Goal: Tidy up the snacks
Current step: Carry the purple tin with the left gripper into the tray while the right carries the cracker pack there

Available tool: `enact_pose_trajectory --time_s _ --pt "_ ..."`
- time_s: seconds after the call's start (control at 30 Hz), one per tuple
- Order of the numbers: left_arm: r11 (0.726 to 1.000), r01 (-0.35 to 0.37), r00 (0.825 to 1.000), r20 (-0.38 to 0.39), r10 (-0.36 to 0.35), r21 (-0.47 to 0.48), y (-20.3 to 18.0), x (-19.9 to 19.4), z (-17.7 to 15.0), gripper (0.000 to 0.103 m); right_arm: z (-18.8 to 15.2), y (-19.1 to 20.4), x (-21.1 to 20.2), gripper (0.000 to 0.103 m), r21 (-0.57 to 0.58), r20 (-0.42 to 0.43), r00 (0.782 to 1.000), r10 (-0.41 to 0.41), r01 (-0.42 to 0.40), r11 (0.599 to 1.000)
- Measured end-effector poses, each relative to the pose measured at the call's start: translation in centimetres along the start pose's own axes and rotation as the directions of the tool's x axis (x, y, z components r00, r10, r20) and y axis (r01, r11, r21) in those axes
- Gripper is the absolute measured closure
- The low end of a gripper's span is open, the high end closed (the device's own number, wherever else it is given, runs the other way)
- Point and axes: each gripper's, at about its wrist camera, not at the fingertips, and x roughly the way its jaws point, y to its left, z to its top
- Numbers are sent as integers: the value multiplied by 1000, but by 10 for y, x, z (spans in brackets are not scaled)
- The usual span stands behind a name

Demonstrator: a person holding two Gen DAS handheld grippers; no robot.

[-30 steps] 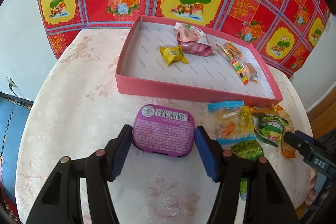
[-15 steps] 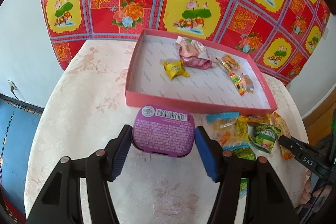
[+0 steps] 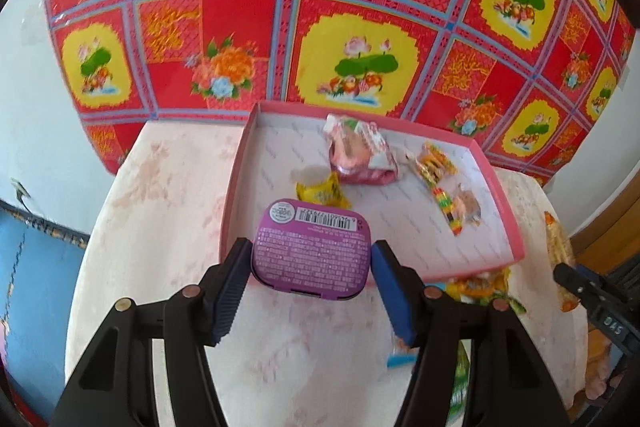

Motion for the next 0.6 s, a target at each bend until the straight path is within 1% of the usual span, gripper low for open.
enact_pose_trajectory --time_s 0.17,0.4,0.6 --pt "1000 -17 1000 -11 17 2 -8 14 11 39 20 15 8 65 -48 16 999 31 -30 998" --pt "998 -64 998 -12 64 14 -13 30 13 39 41 34 39 65 -93 5 995 97 -96 991" --pt "997 -72 997 -21 72 -4 -10 41 14 39 55 41 65 65 -105 -2 993 115 -114 988"
